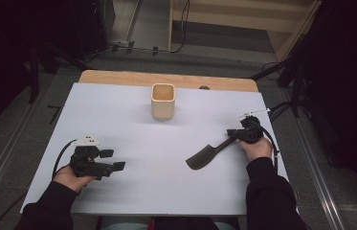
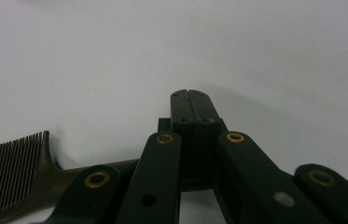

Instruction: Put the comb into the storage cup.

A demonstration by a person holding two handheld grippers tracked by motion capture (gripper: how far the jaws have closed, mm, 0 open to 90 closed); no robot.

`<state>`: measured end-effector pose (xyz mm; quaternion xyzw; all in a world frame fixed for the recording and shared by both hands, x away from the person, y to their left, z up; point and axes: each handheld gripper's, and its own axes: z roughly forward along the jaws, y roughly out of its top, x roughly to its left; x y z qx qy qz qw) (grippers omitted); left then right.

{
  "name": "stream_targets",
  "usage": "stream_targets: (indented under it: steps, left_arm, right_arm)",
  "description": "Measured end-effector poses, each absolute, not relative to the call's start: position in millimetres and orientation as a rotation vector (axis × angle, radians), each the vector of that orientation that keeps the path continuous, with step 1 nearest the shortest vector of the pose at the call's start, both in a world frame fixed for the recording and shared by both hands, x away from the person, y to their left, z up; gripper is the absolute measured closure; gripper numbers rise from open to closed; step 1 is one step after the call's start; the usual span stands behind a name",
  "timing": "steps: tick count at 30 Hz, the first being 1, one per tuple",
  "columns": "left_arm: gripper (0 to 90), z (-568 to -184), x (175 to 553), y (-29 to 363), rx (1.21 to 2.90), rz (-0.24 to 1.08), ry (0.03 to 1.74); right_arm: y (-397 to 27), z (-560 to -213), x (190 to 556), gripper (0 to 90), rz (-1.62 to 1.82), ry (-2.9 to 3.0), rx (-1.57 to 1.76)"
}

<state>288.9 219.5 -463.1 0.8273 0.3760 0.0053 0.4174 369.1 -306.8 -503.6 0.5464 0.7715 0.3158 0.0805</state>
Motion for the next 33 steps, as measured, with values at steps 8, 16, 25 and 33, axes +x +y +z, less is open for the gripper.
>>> stream_targets:
  steps: [8,16,25,33]
  left_arm:
    - [23.8,-462,289,220,2.074,0.013,0.944]
    - [23.8,-462,289,220,2.073,0.015,0.943]
    - [23.8,-462,289,220,2.071,0.014,0.945]
    - [23.8,-462,290,220,2.072,0.017,0.945]
  right_arm:
    - [-308,-505,364,87.5,0.912,2.316,1.651]
    - [-312,-506,360,87.5,0.902,2.326,1.659]
    - [-315,-505,351,87.5,0.894,2.364,1.647]
    - [-313,-503,343,87.5,0.87,2.398,1.646]
